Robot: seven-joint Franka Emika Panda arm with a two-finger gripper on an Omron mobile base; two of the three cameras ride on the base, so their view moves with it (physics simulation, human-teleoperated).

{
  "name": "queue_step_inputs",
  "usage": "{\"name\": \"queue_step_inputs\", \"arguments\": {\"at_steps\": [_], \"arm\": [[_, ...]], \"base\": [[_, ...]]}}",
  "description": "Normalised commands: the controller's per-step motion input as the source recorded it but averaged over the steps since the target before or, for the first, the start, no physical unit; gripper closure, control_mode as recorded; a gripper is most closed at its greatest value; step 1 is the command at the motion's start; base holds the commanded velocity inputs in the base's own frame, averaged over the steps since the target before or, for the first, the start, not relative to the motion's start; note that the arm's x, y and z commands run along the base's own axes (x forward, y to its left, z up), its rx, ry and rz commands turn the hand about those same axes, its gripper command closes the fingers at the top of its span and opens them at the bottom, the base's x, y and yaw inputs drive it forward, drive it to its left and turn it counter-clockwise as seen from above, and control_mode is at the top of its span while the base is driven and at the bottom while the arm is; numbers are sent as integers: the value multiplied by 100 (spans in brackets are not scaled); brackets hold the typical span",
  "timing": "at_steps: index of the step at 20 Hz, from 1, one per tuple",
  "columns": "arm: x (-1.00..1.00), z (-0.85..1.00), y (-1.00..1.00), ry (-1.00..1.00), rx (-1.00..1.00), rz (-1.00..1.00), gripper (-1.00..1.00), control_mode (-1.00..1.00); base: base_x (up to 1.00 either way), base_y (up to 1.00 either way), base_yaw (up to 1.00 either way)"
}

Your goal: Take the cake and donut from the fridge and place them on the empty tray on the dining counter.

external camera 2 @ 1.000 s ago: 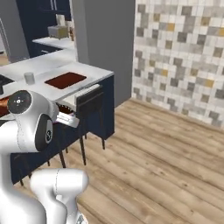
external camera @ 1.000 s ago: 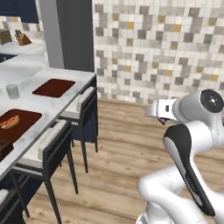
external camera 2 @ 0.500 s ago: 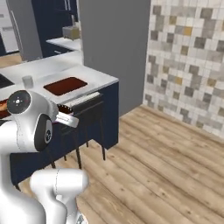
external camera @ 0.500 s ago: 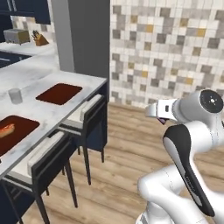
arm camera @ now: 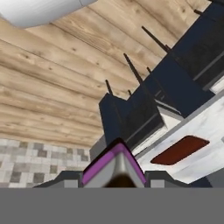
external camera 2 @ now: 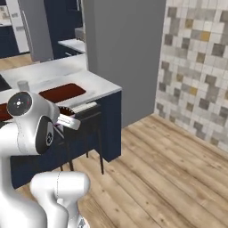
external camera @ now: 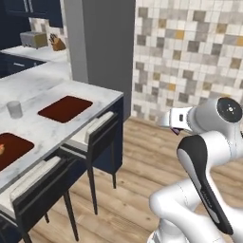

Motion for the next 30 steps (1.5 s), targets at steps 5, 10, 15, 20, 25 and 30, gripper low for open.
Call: {"name": "queue_step_inputs", "arguments": {"at_steps": [5, 10, 15, 20, 25, 30], "arm": [[0, 0, 0, 0, 0, 0, 100, 100], [0, 0, 0, 0, 0, 0, 100, 100], [0, 0, 0, 0, 0, 0, 100, 100], [0, 0, 0, 0, 0, 0, 100, 100], [0, 0, 0, 0, 0, 0, 100, 100], [0, 0, 0, 0, 0, 0, 100, 100]], "base": [[61, -3, 20], [63, 0, 19], [55, 0, 22], [50, 0, 27], [55, 0, 29], [57, 0, 29]]}}
